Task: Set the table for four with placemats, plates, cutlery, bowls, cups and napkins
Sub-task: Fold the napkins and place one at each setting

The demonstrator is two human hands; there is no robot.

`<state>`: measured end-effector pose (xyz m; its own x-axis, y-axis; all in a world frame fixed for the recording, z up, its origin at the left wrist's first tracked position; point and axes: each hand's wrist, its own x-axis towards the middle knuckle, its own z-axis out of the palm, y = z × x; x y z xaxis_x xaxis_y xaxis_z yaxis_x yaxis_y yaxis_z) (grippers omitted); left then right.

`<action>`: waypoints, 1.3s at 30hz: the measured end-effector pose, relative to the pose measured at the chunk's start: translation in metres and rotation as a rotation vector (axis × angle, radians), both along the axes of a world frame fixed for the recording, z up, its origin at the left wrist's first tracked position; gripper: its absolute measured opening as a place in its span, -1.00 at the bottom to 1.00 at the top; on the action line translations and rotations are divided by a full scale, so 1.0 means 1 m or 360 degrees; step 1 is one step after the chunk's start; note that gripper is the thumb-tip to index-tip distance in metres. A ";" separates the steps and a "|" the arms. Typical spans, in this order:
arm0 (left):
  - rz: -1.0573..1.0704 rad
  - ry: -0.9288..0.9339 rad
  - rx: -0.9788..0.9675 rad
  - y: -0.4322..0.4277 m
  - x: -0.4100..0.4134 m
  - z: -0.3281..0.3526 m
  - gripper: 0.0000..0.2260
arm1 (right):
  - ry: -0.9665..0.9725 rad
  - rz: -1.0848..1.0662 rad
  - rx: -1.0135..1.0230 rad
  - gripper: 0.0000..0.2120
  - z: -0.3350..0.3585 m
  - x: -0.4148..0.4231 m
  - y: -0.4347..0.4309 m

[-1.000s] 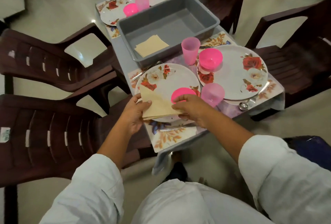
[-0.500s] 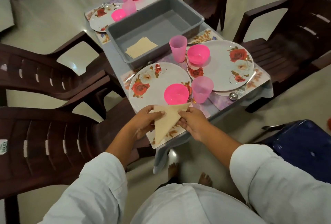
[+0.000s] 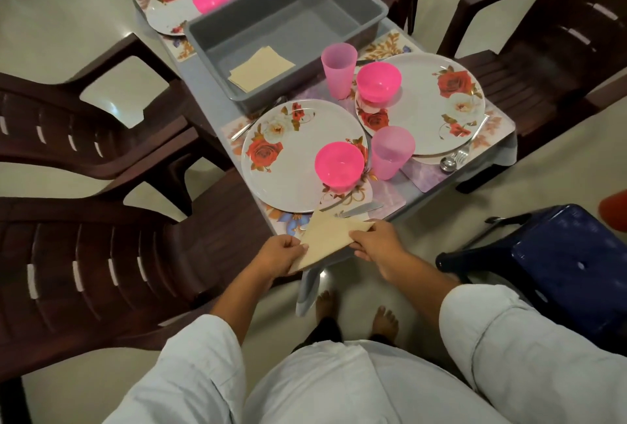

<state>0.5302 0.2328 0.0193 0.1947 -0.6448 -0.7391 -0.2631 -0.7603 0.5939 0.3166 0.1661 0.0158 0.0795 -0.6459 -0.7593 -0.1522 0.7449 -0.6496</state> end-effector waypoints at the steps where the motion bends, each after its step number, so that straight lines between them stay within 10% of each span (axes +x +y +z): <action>1: 0.0035 -0.0045 -0.0008 0.003 0.001 -0.004 -0.81 | 0.0030 0.0030 -0.0030 -0.79 -0.001 0.001 0.000; 24: 0.0057 -0.0407 0.0259 -0.008 0.001 -0.003 -0.81 | 0.0619 0.0619 -0.0205 -0.66 -0.007 0.026 -0.024; 39: 0.0358 -0.0362 -0.0155 -0.013 -0.010 -0.017 -0.89 | 0.0847 0.0493 -0.0350 -0.66 -0.003 0.010 -0.033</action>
<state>0.5206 0.2197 0.0026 0.4929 -0.6327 -0.5973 -0.2294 -0.7567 0.6122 0.3269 0.1330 0.0132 -0.0637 -0.7983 -0.5988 -0.6814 0.4732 -0.5584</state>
